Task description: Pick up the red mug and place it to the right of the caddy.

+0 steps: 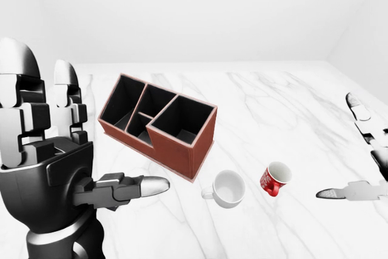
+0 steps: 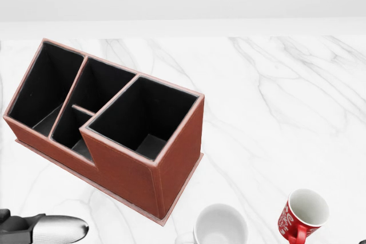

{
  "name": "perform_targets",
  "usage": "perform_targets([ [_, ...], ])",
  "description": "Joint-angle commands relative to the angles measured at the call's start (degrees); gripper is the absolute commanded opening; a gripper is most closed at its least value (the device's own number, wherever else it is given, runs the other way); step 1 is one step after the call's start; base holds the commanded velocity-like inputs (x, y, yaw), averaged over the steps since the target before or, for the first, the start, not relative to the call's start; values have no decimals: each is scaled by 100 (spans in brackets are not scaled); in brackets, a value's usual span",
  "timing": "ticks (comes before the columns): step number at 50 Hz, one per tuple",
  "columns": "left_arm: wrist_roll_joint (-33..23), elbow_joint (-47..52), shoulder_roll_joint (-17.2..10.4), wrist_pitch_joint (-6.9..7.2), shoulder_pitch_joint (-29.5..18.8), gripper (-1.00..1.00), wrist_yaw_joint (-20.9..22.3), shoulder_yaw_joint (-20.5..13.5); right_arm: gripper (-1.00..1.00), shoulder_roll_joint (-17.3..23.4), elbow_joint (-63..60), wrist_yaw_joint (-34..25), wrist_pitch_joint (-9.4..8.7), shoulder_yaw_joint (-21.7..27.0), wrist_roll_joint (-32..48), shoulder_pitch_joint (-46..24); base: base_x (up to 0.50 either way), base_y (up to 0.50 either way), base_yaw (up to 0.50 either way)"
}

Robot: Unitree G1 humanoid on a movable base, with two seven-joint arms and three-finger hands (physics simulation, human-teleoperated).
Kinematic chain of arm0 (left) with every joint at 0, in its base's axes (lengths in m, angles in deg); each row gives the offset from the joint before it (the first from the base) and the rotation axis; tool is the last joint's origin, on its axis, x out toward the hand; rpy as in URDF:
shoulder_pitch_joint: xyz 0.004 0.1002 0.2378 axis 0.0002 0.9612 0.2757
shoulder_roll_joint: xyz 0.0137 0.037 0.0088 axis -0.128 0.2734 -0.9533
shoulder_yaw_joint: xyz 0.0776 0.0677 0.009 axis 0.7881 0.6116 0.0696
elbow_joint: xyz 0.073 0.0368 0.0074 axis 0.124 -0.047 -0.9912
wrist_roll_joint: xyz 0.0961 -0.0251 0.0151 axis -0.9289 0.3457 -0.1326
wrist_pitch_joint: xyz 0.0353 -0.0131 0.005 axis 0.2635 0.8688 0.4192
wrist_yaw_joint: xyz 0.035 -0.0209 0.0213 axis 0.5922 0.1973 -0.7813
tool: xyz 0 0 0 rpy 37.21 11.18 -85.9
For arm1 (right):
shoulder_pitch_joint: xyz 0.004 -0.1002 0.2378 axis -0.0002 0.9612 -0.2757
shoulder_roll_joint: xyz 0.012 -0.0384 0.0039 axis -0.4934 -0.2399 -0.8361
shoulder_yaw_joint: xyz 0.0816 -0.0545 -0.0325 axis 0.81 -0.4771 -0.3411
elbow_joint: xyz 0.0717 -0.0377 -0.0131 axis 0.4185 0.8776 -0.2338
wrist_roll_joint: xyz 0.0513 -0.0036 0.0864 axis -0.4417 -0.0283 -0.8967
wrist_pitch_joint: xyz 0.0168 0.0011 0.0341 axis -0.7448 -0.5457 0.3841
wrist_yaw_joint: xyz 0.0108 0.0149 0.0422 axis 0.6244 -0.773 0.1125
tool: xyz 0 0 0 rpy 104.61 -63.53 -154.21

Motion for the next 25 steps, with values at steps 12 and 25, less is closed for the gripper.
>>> perform_targets([
  [12,-3,-158,6,0,-242,100,-84,19,100,177,2068,0,0,-635,38,-268,0,0,0],
  [25,9,-202,-1,0,-257,100,-83,-9,100,308,2749,0,0,-830,68,-361,0,0,0],
])
